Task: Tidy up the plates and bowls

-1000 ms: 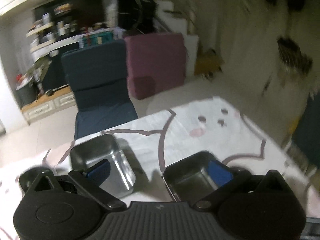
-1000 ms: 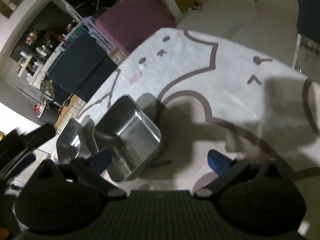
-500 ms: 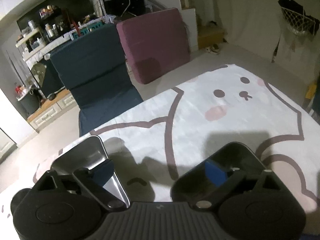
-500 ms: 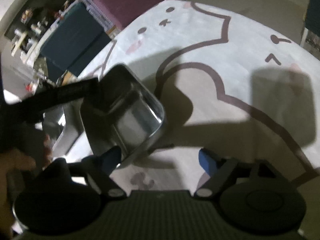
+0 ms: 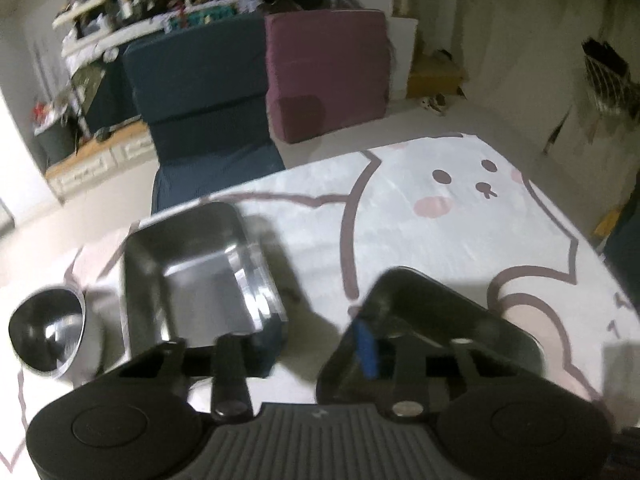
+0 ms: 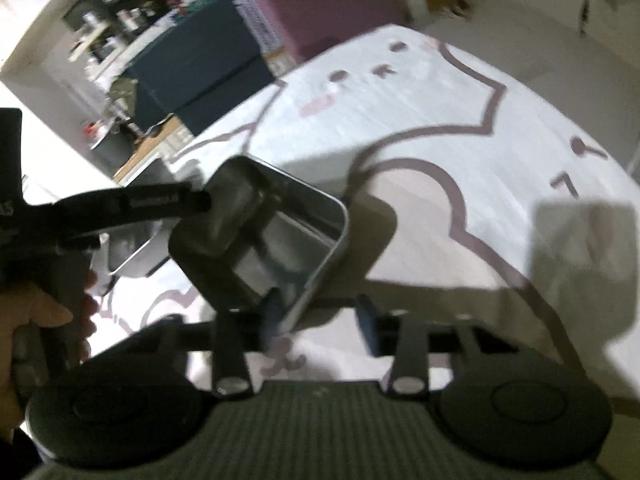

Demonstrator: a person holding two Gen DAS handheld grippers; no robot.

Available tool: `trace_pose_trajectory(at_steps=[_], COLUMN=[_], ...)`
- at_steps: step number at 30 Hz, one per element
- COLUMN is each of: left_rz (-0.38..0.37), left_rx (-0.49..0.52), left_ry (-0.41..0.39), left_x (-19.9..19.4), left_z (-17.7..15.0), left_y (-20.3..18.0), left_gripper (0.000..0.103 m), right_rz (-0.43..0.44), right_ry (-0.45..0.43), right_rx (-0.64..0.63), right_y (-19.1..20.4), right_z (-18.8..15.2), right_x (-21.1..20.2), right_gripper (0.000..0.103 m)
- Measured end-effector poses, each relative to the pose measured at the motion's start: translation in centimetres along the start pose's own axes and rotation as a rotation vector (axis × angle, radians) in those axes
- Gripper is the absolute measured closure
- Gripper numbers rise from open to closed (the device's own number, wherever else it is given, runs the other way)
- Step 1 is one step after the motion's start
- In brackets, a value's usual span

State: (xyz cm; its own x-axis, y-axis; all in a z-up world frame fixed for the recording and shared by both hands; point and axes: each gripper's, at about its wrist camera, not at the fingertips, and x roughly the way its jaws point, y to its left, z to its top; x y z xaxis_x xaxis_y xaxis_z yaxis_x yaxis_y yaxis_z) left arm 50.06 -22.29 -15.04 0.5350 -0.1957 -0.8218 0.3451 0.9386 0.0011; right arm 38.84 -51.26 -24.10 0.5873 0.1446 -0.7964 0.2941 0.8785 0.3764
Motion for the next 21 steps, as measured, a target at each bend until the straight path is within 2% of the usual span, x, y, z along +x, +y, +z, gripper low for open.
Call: trace_pose_trajectory(at_steps=[1,2,3,4,6,8,10,14,17,21], left_rz=[0.015,0.047,0.044,0.012,-0.035,-0.024,-0.017,-0.025,-0.029,-0.039], left_rx=[-0.024,-0.051,-0.079,-0.124,-0.193,-0.203,-0.208,-0.223,-0.217,-0.217], left_ry=[-0.003,-0.013,-0.018,-0.018,-0.009,0.006,0.005,-0.008,-0.007,-0.006], left_x=[-0.4,-0.9,-1.2,-1.5,-2.1,-2.2,-2.2,-2.2,-2.2,-1.9], left_z=[-0.4,-0.8,-1.2,-1.6,-2.5,-3.4,-4.0,-4.4,-4.3,-4.1], left_y=[0.4,1.0,1.6,2.4,3.3,3.5,3.5,3.5,3.7,4.0], left_gripper=[0.093,0.097,0.1,0.1,0.101,0.101,0.101,0.1,0.1,0.101], right_rz=[0.013,0.025,-0.009,-0.051,-0.036,-0.007,-0.007,0.076,0.139,0.151], right_ry=[-0.004,-0.01,0.0,0.005,0.018,0.035,0.004,-0.068,-0.102,-0.118], right_rx=[-0.016,-0.028,-0.045,-0.064,-0.044,-0.001,0.0,0.03,0.027,0.011], right_y=[0.2,0.4,0.5,0.5,-0.8,-1.8,-2.1,-2.5,-2.5,-2.4], right_z=[0.0,0.0,-0.1,-0.2,-0.7,-0.9,-0.8,0.1,1.0,2.3], right_x=[-0.2,-0.5,-0.7,-0.6,-0.6,-0.7,-1.4,-3.3,-3.5,-2.5], right_gripper=[0.086,0.095,0.103,0.103,0.103,0.103,0.103,0.103,0.091,0.067])
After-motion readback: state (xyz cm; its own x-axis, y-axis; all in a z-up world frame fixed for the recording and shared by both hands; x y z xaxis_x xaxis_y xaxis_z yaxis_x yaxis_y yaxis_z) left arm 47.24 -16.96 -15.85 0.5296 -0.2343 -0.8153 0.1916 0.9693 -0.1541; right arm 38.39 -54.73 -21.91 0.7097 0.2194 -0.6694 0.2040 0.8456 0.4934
